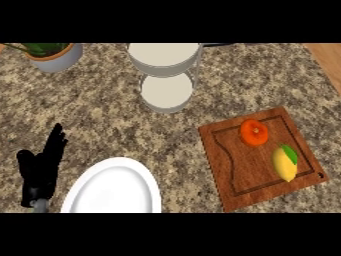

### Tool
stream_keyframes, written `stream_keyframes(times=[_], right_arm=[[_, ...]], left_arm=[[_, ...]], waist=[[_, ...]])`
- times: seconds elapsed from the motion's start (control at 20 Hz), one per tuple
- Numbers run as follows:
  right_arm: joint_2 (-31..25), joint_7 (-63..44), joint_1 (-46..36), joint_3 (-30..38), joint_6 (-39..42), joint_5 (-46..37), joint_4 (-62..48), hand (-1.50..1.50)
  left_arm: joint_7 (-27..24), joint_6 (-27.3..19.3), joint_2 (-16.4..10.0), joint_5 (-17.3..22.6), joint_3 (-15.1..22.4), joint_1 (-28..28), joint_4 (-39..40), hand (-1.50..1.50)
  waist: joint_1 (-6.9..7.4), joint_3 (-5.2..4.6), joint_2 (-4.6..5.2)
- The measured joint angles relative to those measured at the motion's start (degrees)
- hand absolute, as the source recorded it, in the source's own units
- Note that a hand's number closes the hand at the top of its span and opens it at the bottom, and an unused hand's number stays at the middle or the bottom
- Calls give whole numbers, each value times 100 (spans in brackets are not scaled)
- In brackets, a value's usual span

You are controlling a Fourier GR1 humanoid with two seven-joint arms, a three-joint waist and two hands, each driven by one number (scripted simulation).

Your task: Pick the squash from the cutting board and place it in the tiered basket

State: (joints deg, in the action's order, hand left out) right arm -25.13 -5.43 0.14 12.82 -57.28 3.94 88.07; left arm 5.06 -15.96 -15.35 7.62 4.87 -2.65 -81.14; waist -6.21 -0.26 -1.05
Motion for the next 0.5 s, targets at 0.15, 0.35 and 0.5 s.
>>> stream_keyframes(times=[0.15, 0.35, 0.5], right_arm=[[592, 56, 457, -180, -617, -420, 728, -150], [945, -585, 1230, -782, -797, -1014, 1272, -150], [986, -1208, 1690, -1239, -646, -1322, 1381, -150]], left_arm=[[-101, -66, 148, -144, 194, -115, -3, 0], [-283, -44, 228, -258, 330, -147, 52, 0], [-351, -41, 268, -338, 431, -143, 4, 0]], waist=[[156, -5, 15], [356, -23, 68], [494, -33, 112]])
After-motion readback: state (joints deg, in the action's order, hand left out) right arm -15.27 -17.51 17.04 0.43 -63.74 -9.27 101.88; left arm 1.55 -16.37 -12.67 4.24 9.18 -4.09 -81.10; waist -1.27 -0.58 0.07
